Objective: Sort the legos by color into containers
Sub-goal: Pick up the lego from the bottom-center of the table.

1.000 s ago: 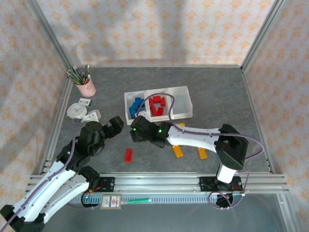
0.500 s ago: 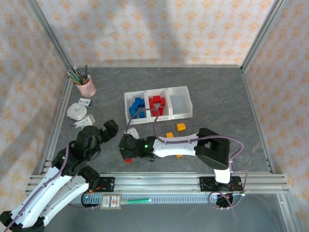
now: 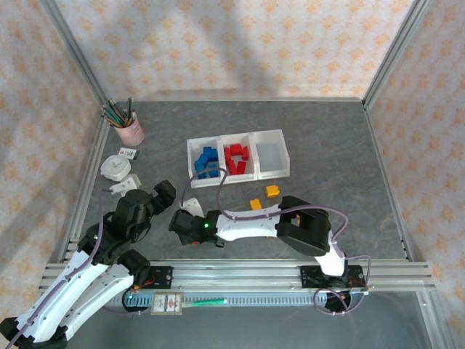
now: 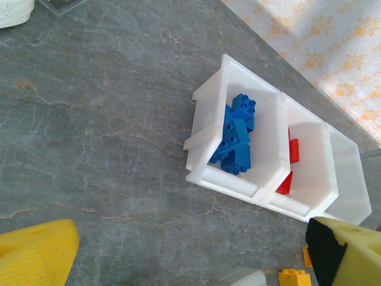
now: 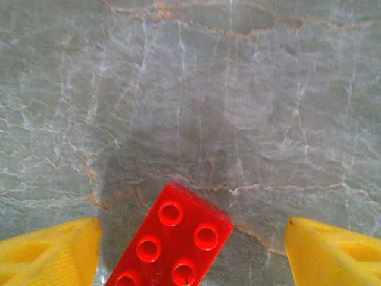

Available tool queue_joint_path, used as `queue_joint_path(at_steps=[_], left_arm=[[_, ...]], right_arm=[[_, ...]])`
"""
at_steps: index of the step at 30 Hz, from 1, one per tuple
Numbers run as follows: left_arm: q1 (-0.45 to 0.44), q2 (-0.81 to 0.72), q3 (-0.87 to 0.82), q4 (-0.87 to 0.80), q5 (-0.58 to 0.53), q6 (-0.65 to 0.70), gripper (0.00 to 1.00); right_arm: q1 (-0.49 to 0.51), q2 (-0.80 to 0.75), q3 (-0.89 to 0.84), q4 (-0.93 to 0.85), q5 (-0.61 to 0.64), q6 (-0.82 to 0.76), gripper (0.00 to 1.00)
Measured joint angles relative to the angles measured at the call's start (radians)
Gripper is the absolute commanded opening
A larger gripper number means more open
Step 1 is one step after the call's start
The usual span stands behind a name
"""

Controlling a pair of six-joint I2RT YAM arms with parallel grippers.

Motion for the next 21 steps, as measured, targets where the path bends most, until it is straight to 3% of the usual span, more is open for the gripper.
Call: queue_joint_path(at_steps=[21], left_arm=[[0.0, 0.021, 0.0, 0.008, 0.0, 0.001, 0.99]], right_arm=[[0.006, -0.024, -0.033, -0.083, 0.026, 0.037, 0.43]])
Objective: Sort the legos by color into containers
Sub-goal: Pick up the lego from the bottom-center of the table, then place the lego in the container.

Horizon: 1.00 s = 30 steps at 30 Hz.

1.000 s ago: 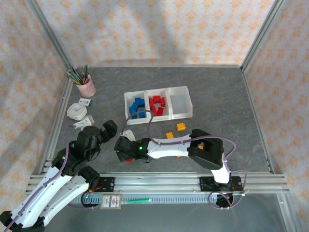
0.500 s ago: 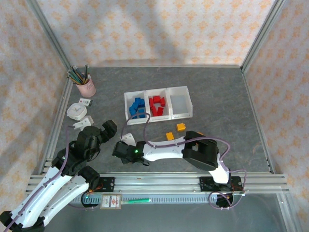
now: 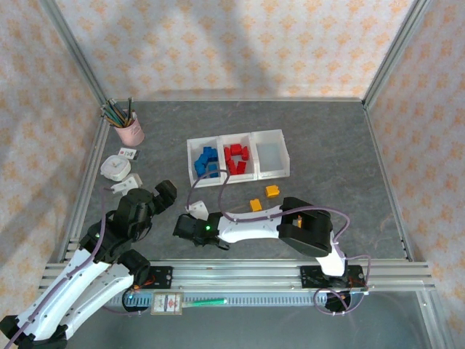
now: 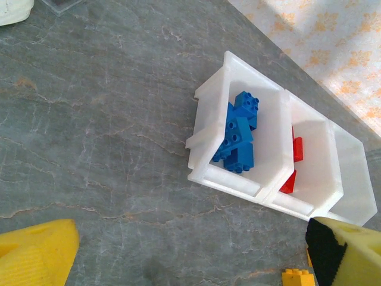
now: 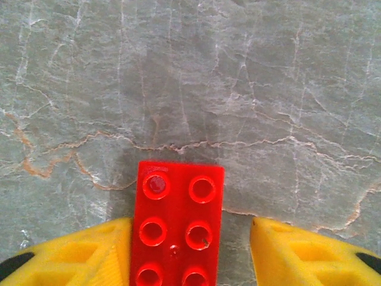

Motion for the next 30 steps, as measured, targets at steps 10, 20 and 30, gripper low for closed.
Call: queue_joint_path(at_steps=[10, 20, 30], left_arm=[[0.0, -0.001, 0.0, 0.0, 0.0, 0.0, 0.99], [0.0, -0.003, 0.0, 0.014, 0.001, 0.001, 0.99], [0.0, 0.045, 0.0, 0.076, 0.031, 0.019, 0.99]], right_arm=[[0.0, 0.005, 0.02, -0.002, 0.001, -0.004, 0.33], [-0.021, -0.025, 0.001, -0.002, 0.004, -0.004, 0.33], [-0.153, -0.21, -0.061, -0.002, 0.003, -0.037, 0.33]])
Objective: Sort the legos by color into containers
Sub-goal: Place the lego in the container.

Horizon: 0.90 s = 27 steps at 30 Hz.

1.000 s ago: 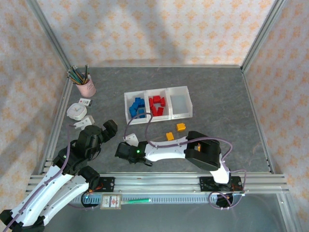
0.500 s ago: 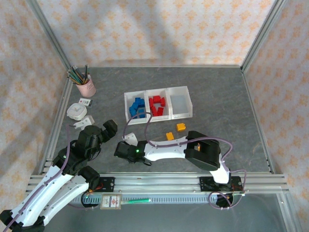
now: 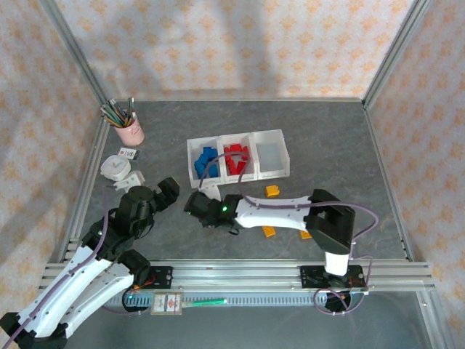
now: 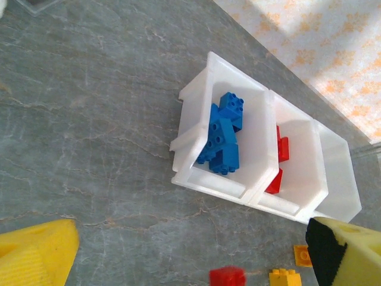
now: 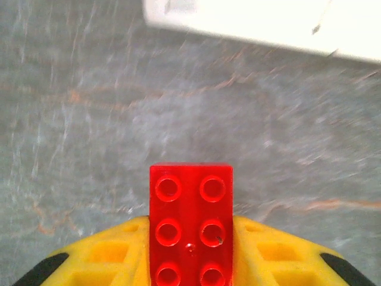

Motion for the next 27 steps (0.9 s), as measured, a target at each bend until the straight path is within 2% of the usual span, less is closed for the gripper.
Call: queue_joint_path(at_steps=[6, 12, 20, 27], left_arm=[[0.0, 0.079, 0.0, 0.08, 0.055, 0.032, 0.99], [0.0, 0.166, 0.0, 0.163, 0.106, 0.062, 0.99], [0.0, 0.226, 0.011, 0.223, 0.137, 0.089, 0.99], [0.0, 0.229, 0.015, 0.24, 0.139, 0.099, 0.99]], right_arm=[[-0.195, -0.083, -0.003, 0.019, -0.003, -0.075, 0.33], [-0.359, -0.044, 0.048, 0.037, -0.003, -0.159, 0.32], [-0.458, 0.135, 0.204, 0.076, -0.015, -0.239, 0.34], [-0.484, 0.231, 0.301, 0.076, -0.021, -0.282, 0.46]])
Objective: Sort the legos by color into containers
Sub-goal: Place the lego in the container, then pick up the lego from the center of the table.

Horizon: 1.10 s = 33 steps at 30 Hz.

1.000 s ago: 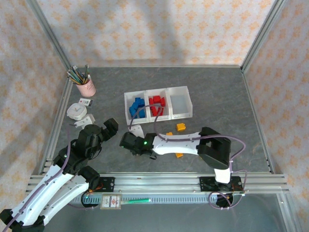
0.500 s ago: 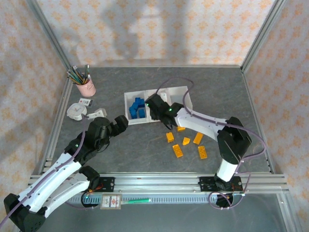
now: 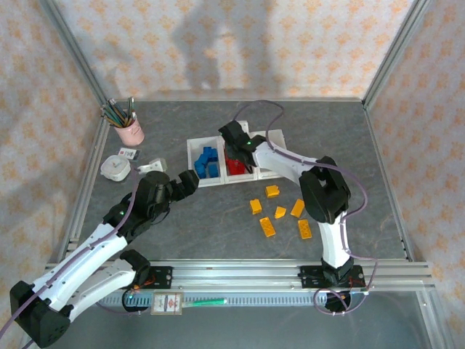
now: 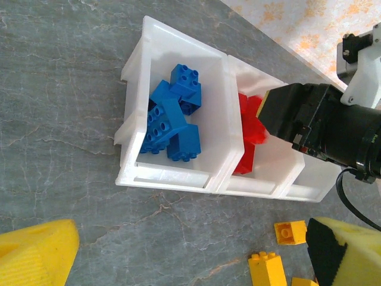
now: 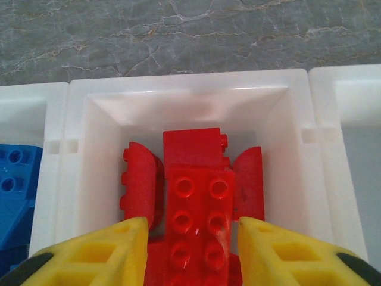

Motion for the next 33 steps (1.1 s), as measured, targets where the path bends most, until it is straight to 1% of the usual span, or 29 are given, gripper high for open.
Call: queue_joint_path(at_steps=[3, 6, 9, 14, 18, 21, 25, 28, 30, 33], left_arm=[[0.0, 0.0, 0.0, 0.001, 0.0, 0.007, 0.99], [0.0, 0.0, 0.002, 0.002, 0.0, 0.012, 0.99], [0.0, 0.006, 0.012, 0.005, 0.0, 0.014, 0.99], [0.0, 0.009, 0.013, 0.015, 0.025, 0.014, 0.99], [0.0, 0.018, 0.013, 0.037, 0.07, 0.015, 0.99], [-0.002, 0.034, 0.013, 0.051, 0.098, 0.015, 0.99], [-0.031, 0.056, 0.012, 0.08, 0.114, 0.014, 0.99], [-0.071, 0.077, 0.011, 0.109, 0.119, 0.013, 0.99], [-0.096, 0.1, 0.011, 0.131, 0.12, 0.01, 0.99], [-0.123, 0.14, 0.011, 0.165, 0.121, 0.005, 0.99]], right_arm=[[0.001, 0.0, 0.006, 0.0, -0.006, -0.012, 0.49], [0.0, -0.004, 0.006, -0.002, -0.009, -0.019, 0.5], [0.0, -0.049, -0.029, 0.002, -0.026, -0.018, 0.52], [0.0, -0.245, -0.19, 0.011, -0.047, -0.003, 0.56], [0.0, -0.41, -0.335, 0.022, -0.041, 0.027, 0.59], [0.0, -0.506, -0.45, 0.023, -0.038, 0.056, 0.63], [0.0, -0.576, -0.577, 0.014, -0.032, 0.092, 0.67], [0.0, -0.611, -0.669, 0.014, -0.027, 0.117, 0.73], [0.0, -0.621, -0.719, 0.016, -0.023, 0.127, 0.77], [0.0, -0.603, -0.75, 0.019, -0.015, 0.133, 0.81]])
